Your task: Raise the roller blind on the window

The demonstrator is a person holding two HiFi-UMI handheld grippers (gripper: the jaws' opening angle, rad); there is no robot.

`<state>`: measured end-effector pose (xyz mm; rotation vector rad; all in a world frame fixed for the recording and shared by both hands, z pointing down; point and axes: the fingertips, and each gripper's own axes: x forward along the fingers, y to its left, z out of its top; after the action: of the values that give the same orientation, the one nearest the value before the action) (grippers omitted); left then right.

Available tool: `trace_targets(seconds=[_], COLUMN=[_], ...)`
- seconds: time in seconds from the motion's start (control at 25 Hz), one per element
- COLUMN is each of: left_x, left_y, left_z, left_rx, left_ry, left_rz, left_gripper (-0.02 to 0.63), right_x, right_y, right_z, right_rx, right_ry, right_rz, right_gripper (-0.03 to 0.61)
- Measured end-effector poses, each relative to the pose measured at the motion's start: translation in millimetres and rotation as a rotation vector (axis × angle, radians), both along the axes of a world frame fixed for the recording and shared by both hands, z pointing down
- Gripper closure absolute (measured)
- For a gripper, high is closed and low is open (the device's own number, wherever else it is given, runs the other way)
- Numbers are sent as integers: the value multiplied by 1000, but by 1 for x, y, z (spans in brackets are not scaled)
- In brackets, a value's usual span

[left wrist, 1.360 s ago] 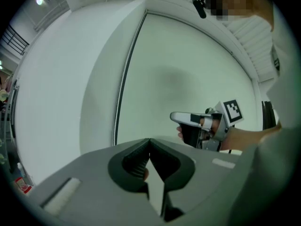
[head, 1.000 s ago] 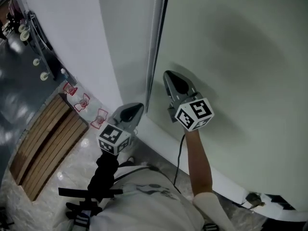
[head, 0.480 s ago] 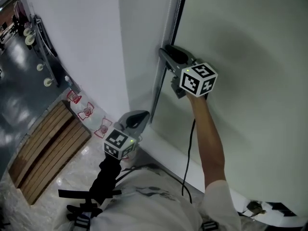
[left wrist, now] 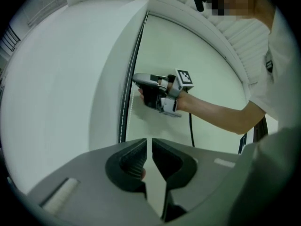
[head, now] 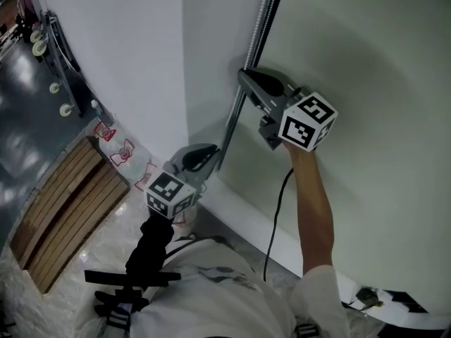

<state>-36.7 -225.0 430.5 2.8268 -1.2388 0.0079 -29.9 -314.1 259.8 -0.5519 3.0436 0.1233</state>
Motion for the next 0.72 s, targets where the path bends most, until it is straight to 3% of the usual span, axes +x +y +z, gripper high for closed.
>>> trace_targets(seconds=[0.12, 0.24, 0.44, 0.52, 0.56, 0.72], left_x=[11, 24, 55, 65, 68, 80], left_y=[-3, -3, 2, 17, 25, 41], left_z=[-15, -29, -46, -55, -58, -62], left_rx=[26, 47, 86, 96, 93, 46], left_ry=[10, 22, 43, 80, 103, 162], left_rz=[32, 74, 210, 274, 305, 399], left_gripper=[560, 492, 454, 496, 597, 617], right_x=[5, 6, 4, 4, 5, 13], right_y=[43, 80, 117, 135, 143, 147], right_z=[-5, -10, -12, -16, -18, -22], right_rx=[-4, -4, -26, -32, -35, -47], right_ry=[8, 28, 56, 64, 65, 46], right_rz=[-49, -88, -145, -154, -154, -141], right_gripper=[575, 575, 575, 575, 574, 572])
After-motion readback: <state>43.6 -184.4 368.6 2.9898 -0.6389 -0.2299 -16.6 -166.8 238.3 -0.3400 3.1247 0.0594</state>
